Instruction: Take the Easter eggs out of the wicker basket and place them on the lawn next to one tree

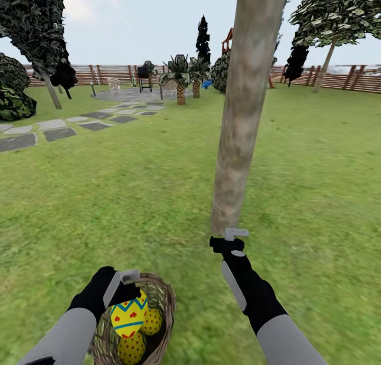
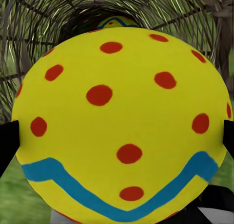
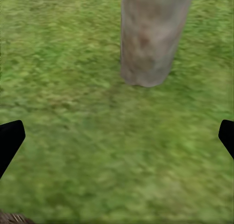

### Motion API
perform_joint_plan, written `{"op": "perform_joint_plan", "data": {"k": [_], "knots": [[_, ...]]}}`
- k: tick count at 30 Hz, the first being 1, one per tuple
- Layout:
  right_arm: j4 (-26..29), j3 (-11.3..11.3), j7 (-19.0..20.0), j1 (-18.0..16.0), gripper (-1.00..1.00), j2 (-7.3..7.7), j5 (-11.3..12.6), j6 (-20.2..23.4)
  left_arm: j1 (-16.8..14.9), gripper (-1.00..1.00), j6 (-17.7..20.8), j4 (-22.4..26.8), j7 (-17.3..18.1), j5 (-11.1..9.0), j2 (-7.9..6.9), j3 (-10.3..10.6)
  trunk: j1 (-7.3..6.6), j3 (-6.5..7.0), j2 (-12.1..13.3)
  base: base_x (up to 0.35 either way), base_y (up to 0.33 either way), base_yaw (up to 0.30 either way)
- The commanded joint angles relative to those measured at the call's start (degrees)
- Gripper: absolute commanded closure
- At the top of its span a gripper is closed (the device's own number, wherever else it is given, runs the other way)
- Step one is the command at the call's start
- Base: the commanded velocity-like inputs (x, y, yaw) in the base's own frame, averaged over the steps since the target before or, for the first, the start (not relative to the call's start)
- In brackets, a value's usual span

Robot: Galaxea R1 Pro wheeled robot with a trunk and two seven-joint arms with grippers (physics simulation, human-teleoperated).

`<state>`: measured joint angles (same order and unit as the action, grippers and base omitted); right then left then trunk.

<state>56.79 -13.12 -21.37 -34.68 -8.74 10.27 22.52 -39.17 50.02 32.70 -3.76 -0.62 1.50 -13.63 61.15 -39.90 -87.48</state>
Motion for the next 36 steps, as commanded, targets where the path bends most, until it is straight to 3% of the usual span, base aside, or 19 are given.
{"op": "perform_joint_plan", "data": {"k": [1,28,36], "knots": [[0.07,-0.19,-0.52,-0.04,-1.0,0.02,0.59,0.2,-0.03,1.0,0.26,0.09,-0.28,-0.08,0.08,-0.34,-0.23,0.13,0.39,0.0,0.0,0.0],[0.04,-0.23,-0.52,-0.04,-1.0,-0.04,0.58,0.33,-0.04,1.0,0.47,0.09,-0.13,-0.04,0.08,-0.34,-6.16,4.98,11.22,0.0,0.0,0.0],[0.01,-0.23,-0.52,-0.04,-1.0,-0.05,0.59,0.33,-0.08,1.0,3.66,0.09,1.34,-0.08,0.08,-0.28,-7.91,6.42,14.43,0.0,0.0,0.0]]}}
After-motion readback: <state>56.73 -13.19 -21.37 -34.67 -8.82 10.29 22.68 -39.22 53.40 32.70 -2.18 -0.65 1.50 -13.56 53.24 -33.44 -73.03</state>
